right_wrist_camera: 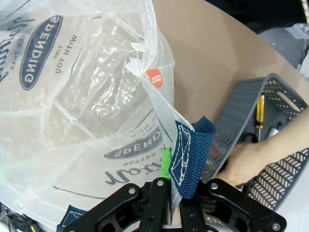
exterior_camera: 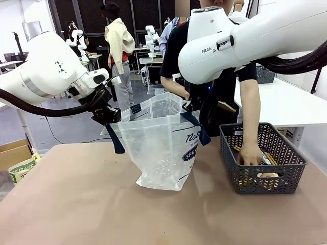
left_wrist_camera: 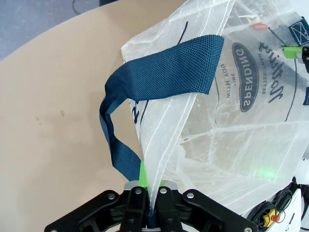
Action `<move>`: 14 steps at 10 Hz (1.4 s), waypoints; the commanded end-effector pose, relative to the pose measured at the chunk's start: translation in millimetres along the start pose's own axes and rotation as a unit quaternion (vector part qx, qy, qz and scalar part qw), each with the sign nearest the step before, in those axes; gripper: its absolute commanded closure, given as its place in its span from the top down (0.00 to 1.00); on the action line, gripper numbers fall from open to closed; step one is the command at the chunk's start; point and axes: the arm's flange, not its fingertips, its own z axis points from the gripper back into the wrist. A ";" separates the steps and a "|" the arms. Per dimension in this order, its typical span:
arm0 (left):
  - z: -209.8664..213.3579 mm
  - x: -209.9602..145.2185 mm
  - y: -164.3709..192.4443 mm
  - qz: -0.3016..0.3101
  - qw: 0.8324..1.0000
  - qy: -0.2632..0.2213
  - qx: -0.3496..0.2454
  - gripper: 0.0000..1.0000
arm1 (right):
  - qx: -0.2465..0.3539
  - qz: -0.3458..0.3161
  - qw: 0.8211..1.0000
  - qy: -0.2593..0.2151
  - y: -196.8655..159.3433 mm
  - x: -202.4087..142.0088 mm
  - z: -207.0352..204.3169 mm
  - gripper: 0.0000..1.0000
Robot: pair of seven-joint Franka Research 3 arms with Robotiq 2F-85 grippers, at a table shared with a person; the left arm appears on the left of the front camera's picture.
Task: Transfer purchased items from the store into the shopping bag.
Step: Move the Reusable shopping bag to the right side of the table.
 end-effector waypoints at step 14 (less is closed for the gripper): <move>1.5 0.0 1.2 0.001 1.000 -0.001 0.001 0.00 | 0.000 -0.001 1.000 0.001 -0.9 -0.5 -0.9 0.00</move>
